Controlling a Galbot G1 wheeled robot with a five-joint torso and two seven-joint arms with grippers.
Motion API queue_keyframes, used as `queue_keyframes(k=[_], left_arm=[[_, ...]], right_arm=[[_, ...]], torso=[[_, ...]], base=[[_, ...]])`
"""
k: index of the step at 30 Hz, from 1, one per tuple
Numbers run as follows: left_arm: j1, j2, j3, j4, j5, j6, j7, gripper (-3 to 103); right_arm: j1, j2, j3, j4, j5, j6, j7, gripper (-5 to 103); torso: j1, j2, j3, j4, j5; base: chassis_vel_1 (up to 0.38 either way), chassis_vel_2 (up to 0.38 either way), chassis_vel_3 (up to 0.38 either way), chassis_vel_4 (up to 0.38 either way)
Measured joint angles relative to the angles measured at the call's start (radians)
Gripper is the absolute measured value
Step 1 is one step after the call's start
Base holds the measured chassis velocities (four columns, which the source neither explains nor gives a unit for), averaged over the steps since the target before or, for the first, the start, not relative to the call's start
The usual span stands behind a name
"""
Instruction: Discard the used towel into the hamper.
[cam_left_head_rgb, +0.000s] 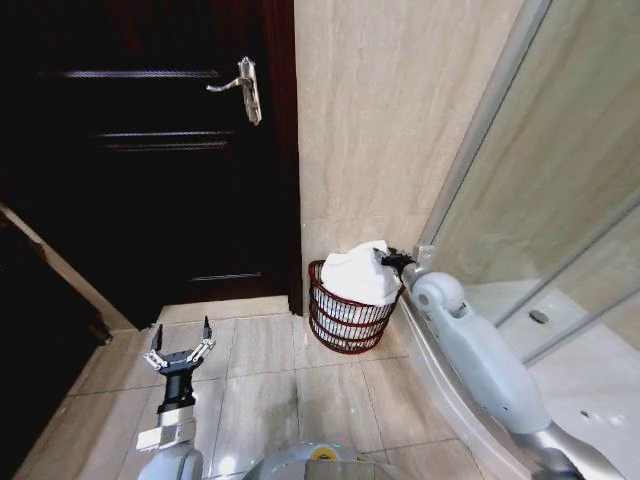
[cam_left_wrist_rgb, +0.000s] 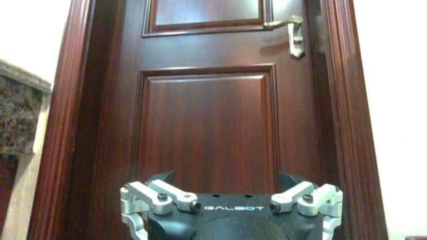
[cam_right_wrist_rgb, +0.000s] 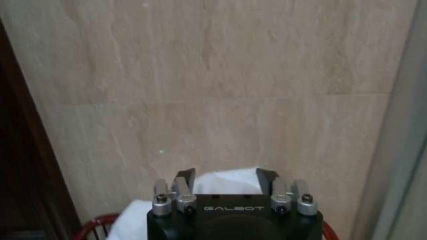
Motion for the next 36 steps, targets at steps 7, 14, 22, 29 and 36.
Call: queue_keyframes(k=[7,14,22,29,36], left_arm=[[-0.003,-0.002,0.003,-0.005,0.017,0.012,-0.001,100],[0.001,-0.002,-0.009,-0.011,0.018,0.014,-0.003,100],[-0.002,0.001,-0.005,-0.011,0.018,0.015,-0.003,100],[-0.005,0.001,0.003,-0.012,0.019,0.016,-0.003,100],[-0.003,0.002,-0.009,-0.016,0.011,0.015,-0.003,100]], right_arm=[[0.070,0.070,-0.039,-0.205,-0.106,0.131,-0.115,86],[0.091,0.114,-0.055,-0.356,-0.143,0.135,-0.155,100],[0.032,0.086,-0.052,-0.309,-0.079,-0.008,-0.200,100],[0.043,0.088,-0.077,-0.330,0.002,-0.091,-0.182,100],[0.066,0.102,-0.093,-0.419,0.032,-0.091,-0.163,100]], torso=[[0.000,0.000,0.000,0.0004,0.0002],[0.000,0.000,0.000,0.0002,0.0001],[0.000,0.000,0.000,0.0000,0.0001],[0.000,0.000,0.000,0.0001,0.0001],[0.000,0.000,0.000,0.0003,0.0001]], base=[[0.000,0.000,0.000,0.000],[0.000,0.000,0.000,0.000],[0.000,0.000,0.000,0.000],[0.000,0.000,0.000,0.000],[0.000,0.000,0.000,0.000]])
